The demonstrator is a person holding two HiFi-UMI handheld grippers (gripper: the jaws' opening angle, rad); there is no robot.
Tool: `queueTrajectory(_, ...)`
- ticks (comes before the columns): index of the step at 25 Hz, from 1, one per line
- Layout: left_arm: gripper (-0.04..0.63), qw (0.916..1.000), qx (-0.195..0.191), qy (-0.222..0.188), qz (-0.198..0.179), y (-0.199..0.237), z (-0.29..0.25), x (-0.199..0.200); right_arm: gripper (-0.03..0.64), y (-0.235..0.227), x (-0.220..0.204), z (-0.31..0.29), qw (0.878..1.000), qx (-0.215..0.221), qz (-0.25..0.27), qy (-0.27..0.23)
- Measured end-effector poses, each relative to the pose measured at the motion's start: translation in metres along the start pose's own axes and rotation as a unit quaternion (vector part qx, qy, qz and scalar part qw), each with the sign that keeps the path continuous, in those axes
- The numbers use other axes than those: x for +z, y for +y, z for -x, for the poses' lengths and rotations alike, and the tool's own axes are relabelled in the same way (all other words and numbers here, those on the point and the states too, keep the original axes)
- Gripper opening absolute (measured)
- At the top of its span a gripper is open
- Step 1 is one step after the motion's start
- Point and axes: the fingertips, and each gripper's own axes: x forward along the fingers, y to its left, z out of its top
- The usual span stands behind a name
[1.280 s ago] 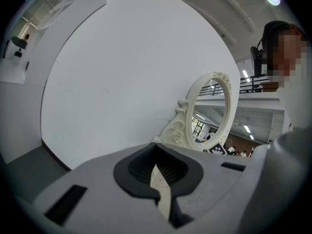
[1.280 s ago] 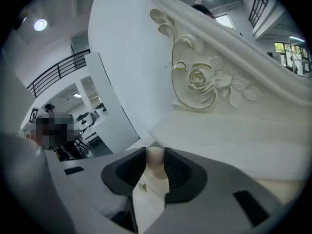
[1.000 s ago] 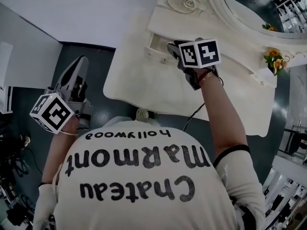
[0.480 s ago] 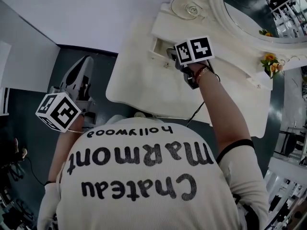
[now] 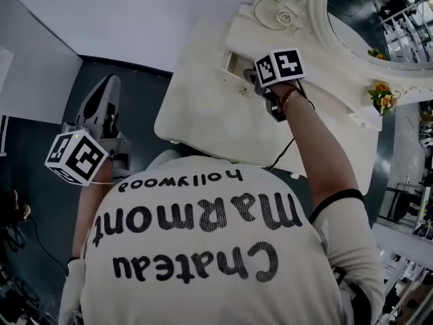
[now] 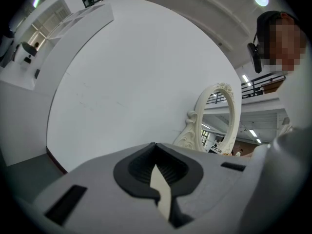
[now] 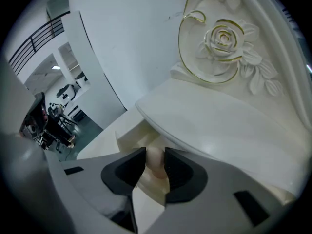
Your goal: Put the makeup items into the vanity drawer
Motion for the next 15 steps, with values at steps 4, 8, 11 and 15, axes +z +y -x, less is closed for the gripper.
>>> queueTrajectory(4,0.008,0.9996,0.008,-0.009,0.025,0.016,0.004,-0.005,0.140,-0.004,-0.004,-0.005,1.000,-0.012,-0.003,0.015)
queueTrajectory(8,0.008,0.9997,-0.004,-0.005,0.022,0.023,0.001,-0.004,0.141,-0.005,-0.003,-0.008,0.999,-0.022,-0.011,0.026)
queueTrajectory(11,0.008,0.9999,-0.002,-0.001,0.017,0.037,0.002,0.001,0.141,-0.003,-0.003,-0.009,0.999,-0.027,-0.023,0.033)
queueTrajectory(15,0.008,0.9998,-0.002,0.008,0.020,0.065,-0.003,0.009,0.141,-0.001,0.001,-0.011,0.998,-0.036,-0.034,0.042)
